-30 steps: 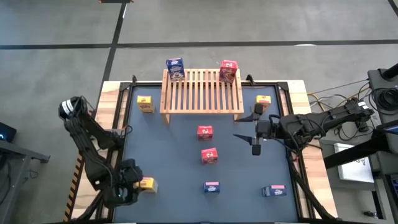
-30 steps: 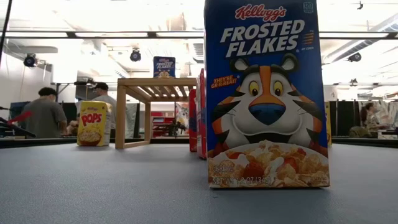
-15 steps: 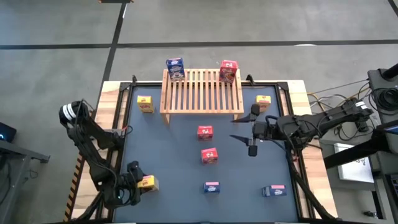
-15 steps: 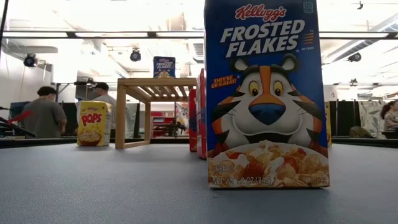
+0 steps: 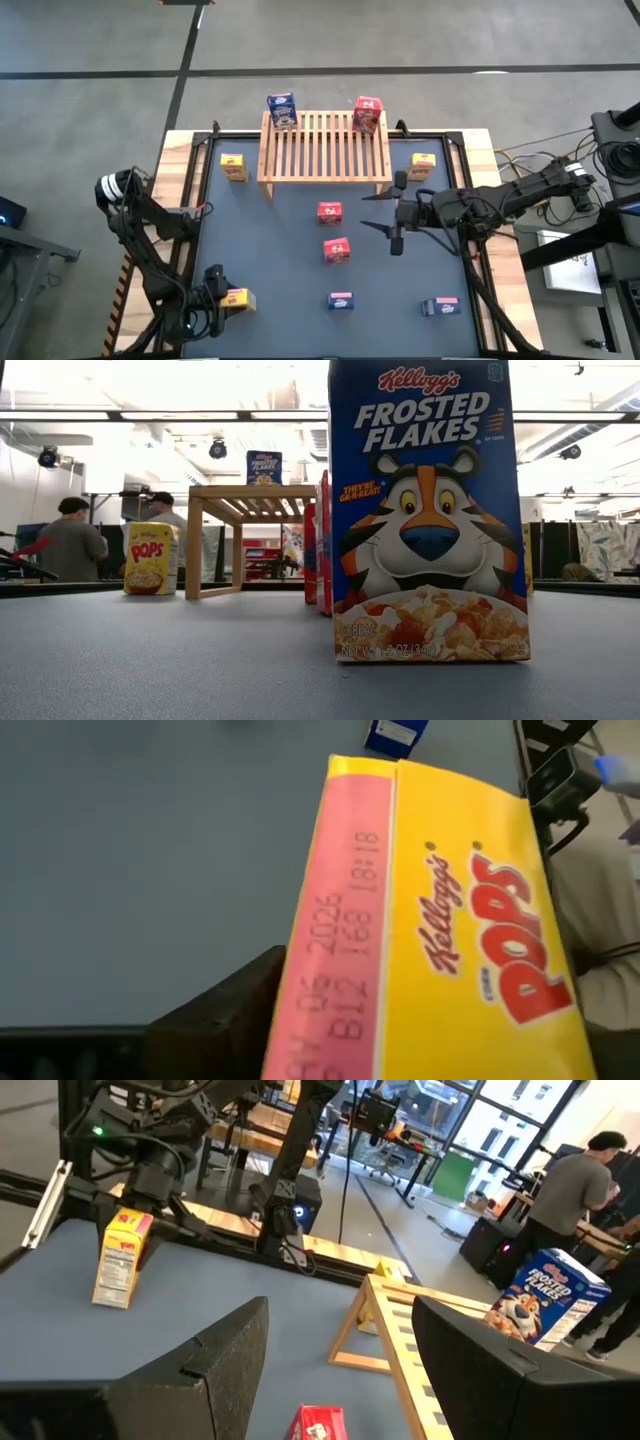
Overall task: Stack cereal on shelf
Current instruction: Put the bottom yellow cereal box on the shelf
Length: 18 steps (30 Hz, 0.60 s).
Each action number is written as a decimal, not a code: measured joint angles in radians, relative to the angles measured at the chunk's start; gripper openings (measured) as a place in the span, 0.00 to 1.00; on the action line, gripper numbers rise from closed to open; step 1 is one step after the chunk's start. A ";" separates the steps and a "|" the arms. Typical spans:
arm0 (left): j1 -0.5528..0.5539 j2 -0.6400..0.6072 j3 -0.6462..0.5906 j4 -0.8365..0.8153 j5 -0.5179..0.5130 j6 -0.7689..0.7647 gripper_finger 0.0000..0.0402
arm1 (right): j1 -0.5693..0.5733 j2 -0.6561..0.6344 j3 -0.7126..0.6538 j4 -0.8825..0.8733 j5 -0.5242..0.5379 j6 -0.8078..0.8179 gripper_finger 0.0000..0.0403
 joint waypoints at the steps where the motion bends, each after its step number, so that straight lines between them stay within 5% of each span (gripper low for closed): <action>1: 0.000 0.000 0.005 -0.008 -0.001 0.000 0.48 | 0.000 0.004 0.004 -0.001 0.000 -0.004 0.59; 7: 0.000 0.000 0.064 -0.103 -0.002 0.000 0.35 | 0.000 0.014 0.014 -0.006 -0.001 -0.007 0.59; 18: 0.045 -0.002 0.272 -0.519 -0.104 -0.008 0.48 | 0.002 -0.007 0.014 -0.006 -0.025 -0.026 0.59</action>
